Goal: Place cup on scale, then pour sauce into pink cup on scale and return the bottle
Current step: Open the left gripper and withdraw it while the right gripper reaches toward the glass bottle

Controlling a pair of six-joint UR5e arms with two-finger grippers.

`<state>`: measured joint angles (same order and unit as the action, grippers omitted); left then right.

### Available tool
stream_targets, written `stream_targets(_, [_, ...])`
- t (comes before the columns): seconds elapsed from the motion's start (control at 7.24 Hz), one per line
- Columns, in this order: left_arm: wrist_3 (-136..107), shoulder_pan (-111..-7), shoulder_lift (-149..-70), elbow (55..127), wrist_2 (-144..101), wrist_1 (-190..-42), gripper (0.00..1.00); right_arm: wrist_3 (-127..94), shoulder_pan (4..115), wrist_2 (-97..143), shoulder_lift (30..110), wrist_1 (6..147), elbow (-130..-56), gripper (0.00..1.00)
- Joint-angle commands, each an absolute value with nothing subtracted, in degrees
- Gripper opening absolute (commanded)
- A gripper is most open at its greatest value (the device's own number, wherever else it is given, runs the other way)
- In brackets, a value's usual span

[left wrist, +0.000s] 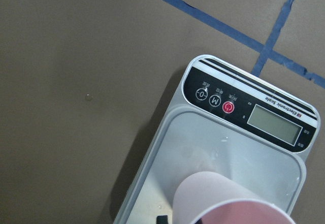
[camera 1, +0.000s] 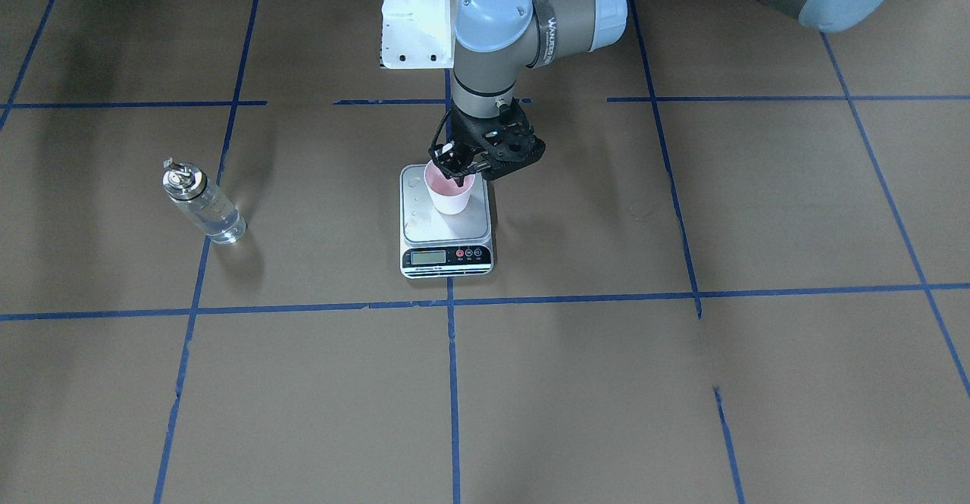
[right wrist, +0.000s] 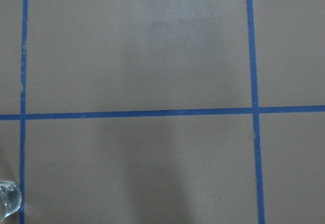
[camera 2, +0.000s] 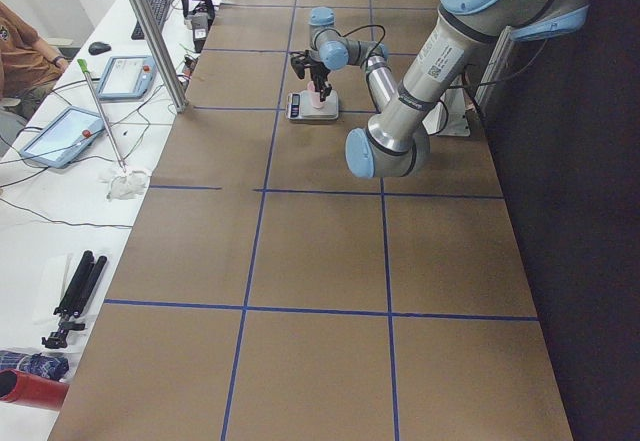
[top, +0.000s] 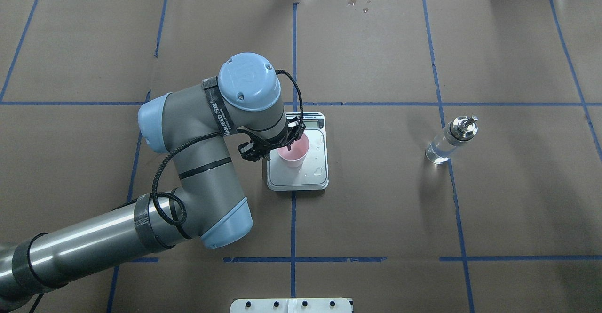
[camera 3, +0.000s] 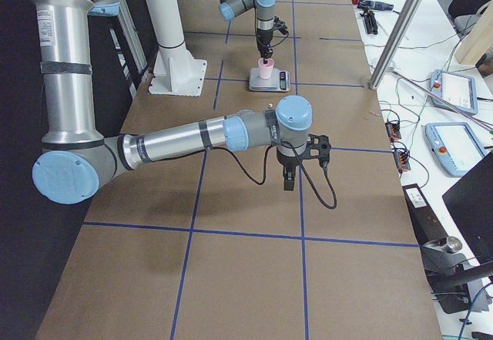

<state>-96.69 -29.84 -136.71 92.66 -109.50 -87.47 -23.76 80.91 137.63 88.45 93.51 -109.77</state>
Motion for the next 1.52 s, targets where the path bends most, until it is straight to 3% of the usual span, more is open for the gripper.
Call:
stream_targets(0.0, [-96.07,-30.14,-134.23,97.17,-109.34,-87.45,1.00,-40.62,72.37,137.37,84.92,98.59,-119.58,1.00])
stream_targets(0.41, [-86.52,-34.61,-125.36,112.28,-110.65,-84.75,1.00,-57.33,57.46,125.22,83.07,98.79,-126.72,1.00])
stream_targets(0.69, [-78.18,-42.15,-125.07,116.44,-114.42,-78.77,1.00,-69.74,45.59,115.20,81.65,98.44,-132.41,1.00])
stream_targets(1.11, [-62.89,-52.01,-122.62,117.16,-116.81,-76.47,1.00,-77.16,29.74,96.20,86.21,95.48,-140.09,1.00])
stream_targets(1.38, [-54.96,-54.92,-120.59,117.25,-116.81,-76.55,1.00,-75.95,28.23,89.78,105.62,65.30,-138.35,1.00])
